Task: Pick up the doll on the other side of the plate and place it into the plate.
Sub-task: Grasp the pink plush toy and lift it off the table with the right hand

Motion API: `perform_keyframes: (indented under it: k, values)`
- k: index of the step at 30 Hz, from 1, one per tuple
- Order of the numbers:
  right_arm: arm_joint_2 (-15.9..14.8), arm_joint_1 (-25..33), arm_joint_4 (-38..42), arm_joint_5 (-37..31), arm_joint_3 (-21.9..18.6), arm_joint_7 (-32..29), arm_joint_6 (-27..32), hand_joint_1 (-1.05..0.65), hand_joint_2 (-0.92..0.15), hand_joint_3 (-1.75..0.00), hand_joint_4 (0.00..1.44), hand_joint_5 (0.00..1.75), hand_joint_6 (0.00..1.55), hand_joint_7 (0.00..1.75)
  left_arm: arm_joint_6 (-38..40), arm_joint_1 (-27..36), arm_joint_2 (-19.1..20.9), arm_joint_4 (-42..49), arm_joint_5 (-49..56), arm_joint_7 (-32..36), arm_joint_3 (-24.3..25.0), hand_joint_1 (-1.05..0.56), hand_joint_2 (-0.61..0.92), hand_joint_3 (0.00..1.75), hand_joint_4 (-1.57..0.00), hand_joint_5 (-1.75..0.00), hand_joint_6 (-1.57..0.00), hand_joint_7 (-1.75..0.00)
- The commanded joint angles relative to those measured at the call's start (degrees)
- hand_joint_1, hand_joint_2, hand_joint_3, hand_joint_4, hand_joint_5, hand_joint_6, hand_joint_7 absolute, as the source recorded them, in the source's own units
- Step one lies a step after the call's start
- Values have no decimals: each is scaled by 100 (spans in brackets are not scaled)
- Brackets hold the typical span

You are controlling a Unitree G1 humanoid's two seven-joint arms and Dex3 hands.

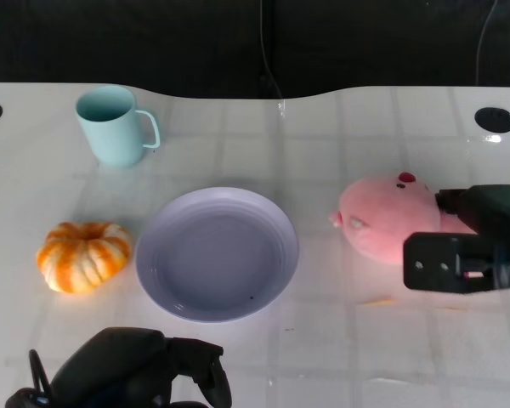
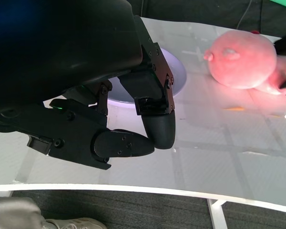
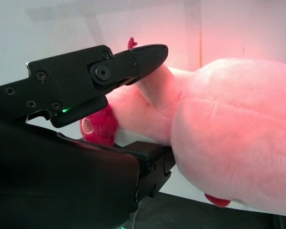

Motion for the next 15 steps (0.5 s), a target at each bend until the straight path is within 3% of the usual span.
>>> perform_keyframes:
  k: [1,5,9,12,13,14,15]
  values:
    - [261,-107,771,58,201,-167,-91,-68,-92,-7,64,6,61,4,5,14,52,-88,21,22,38,-31,92,35,-71,-141,-78,-89]
    - [511,-395,1526,166,219,-675,-219,-60,-92,-9,70,6,67,5,77,26,31,-147,46,-13,17,-31,92,35,-70,-140,-77,-89]
    - [593,-460,1936,483,36,-1335,-636,-36,-92,-3,86,6,96,9,184,16,29,-218,51,-84,-8,-32,92,36,-70,-140,-77,-89]
    - [534,-403,2021,539,41,-1913,-1067,-27,-91,-1,107,13,114,10,175,-1,20,-196,11,-58,-9,-32,92,36,-69,-139,-76,-90]
    - [518,-386,2043,523,65,-2112,-1168,-26,-91,-1,111,28,119,10,162,-12,22,-175,7,-48,-11,-32,92,36,-69,-138,-76,-89]
    - [506,-376,2065,509,85,-2279,-1250,-25,-92,-2,104,63,123,7,150,-23,25,-156,14,-37,-15,-32,92,36,-69,-137,-77,-89]
    - [489,-369,2072,492,108,-2416,-1323,-25,-92,-4,100,78,124,5,151,-42,25,-136,25,-36,-22,-32,92,36,-70,-137,-77,-89]
